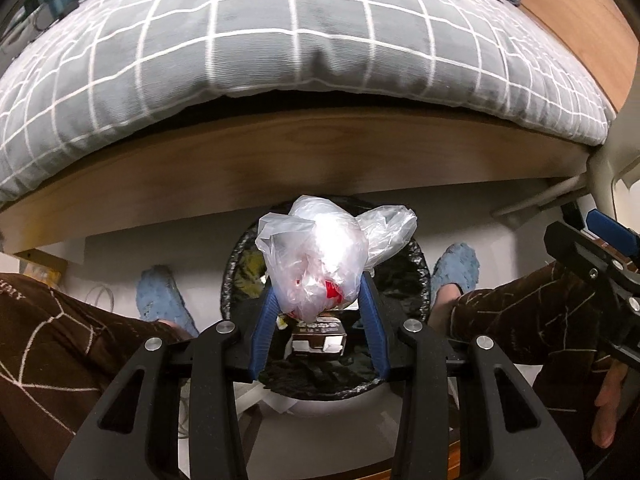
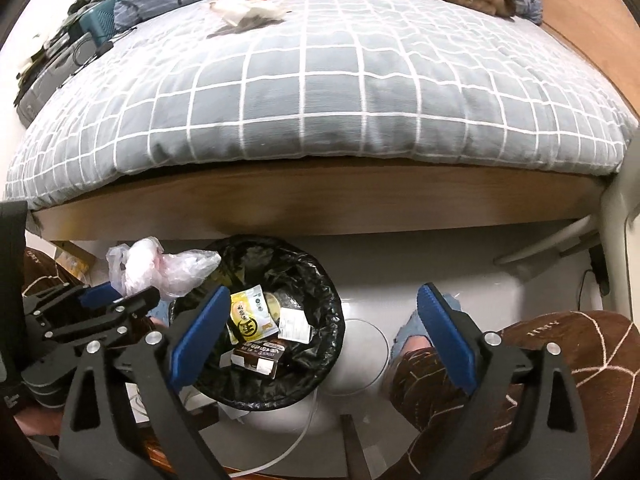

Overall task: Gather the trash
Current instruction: 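Open the right tool to drop the wrapper while the left tool releases the plastic bag into the bin, then raise both open tools back toward the red bag and white packet on the bed, then grasp the white mask packet with the right tool while the left tool grasps the red bag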

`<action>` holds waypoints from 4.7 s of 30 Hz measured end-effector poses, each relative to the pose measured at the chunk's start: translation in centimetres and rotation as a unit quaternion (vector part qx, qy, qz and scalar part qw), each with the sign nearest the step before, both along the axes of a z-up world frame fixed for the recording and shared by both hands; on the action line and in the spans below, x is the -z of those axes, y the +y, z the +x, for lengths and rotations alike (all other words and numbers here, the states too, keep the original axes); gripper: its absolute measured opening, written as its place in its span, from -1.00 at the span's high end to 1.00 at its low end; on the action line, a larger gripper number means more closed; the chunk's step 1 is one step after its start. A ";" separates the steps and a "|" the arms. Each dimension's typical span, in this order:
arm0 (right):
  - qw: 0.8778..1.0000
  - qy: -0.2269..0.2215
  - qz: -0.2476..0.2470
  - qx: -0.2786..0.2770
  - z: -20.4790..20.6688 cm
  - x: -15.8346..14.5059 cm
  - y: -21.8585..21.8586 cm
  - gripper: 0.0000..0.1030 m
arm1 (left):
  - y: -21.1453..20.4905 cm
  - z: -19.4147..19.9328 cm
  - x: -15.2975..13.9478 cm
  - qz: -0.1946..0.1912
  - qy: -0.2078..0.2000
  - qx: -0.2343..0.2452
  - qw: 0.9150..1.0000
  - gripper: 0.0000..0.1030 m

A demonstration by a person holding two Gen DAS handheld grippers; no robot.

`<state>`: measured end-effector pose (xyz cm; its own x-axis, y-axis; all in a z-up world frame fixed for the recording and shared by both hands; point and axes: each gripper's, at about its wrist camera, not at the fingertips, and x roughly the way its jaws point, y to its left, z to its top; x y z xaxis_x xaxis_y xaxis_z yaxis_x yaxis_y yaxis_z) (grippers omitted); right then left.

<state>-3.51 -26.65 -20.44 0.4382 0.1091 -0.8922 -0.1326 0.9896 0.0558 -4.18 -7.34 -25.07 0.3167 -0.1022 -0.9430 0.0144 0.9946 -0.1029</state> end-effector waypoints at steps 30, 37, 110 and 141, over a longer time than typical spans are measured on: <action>0.999 -0.018 -0.022 -0.021 0.5 -0.3 2.9 -0.76 | 3.1 -0.8 -1.7 0.010 -0.045 -0.057 0.997 -0.77; 0.998 -0.046 -0.017 -0.044 0.3 -2.4 4.2 -0.76 | 4.6 -1.2 -4.5 0.006 -0.069 -0.068 0.995 -0.77; 0.987 -0.126 -0.006 -0.102 20.6 -11.0 10.6 -0.82 | 12.5 16.0 -14.3 0.041 -0.152 -0.105 0.982 -0.89; 0.987 -0.134 0.037 -0.085 26.2 -10.1 5.6 0.59 | 6.4 30.7 -11.7 0.010 -0.180 -0.045 0.983 -0.89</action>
